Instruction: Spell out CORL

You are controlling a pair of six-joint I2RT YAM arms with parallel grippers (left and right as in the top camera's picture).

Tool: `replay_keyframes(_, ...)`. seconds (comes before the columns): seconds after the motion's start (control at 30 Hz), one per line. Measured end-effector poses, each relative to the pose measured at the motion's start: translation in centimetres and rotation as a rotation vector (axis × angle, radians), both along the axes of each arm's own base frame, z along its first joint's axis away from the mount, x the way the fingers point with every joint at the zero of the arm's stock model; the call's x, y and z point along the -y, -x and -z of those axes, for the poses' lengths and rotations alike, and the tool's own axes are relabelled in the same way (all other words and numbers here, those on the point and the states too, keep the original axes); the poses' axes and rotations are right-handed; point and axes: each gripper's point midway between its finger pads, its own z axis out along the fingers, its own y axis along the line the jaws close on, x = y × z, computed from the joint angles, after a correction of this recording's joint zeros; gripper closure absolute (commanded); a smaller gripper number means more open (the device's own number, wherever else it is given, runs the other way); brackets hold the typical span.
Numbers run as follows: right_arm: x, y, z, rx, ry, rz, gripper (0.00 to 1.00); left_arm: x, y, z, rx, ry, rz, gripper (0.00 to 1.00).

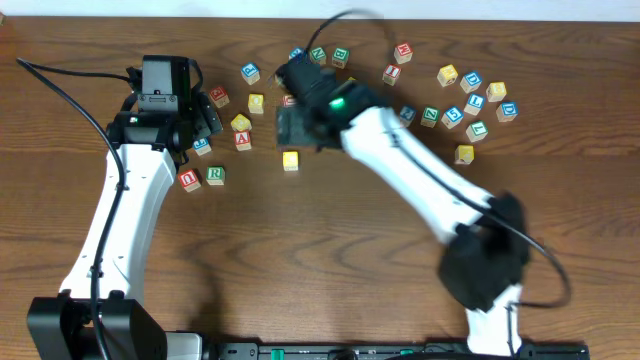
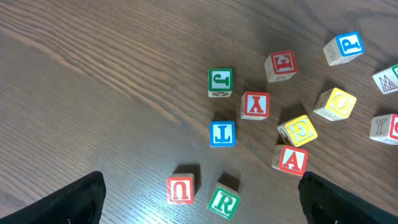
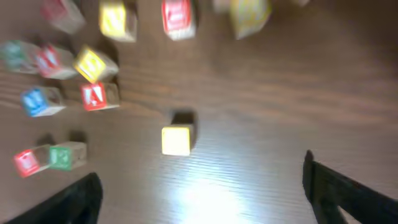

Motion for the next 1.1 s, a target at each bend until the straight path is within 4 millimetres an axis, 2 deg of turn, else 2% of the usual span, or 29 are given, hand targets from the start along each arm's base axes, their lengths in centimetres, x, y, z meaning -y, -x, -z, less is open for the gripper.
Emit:
replay_keyframes(0.1, 2.9, -0.9, -3.5, 0.064, 0.000, -0.004, 0.01, 0.0, 0.0, 0.0, 0.000, 0.000, 0.000, 0.02)
replay_keyframes(0.2, 5.6, -1.8, -4.8, 0.093, 0.028, -0.010, 0.01, 0.0, 0.0, 0.0, 0.000, 0.000, 0.000, 0.02)
replay_keyframes(0.33, 7.7, -2.2, -4.3, 0.081, 0.083, -0.035, 0.01, 0.2, 0.0, 0.1, -0.001, 0.013, 0.008, 0.02)
replay_keyframes(0.7, 10.7, -3.8, -3.5, 0.061, 0.093, 0.002, 0.01, 2.0, -0.6, 0.1, 0.011, 0.077, 0.084, 0.02)
replay_keyframes(0.97, 12.8, -4.8, -2.9, 0.041, 0.082, 0.040, 0.01, 6.4, -3.1, -0.3, 0.050, 0.100, 0.262, 0.05)
replay_keyframes(1.1, 13.9, -5.1, -2.8, 0.026, 0.061, 0.062, 0.01, 9.1, -5.5, -1.0, 0.021, 0.093, 0.346, 0.08)
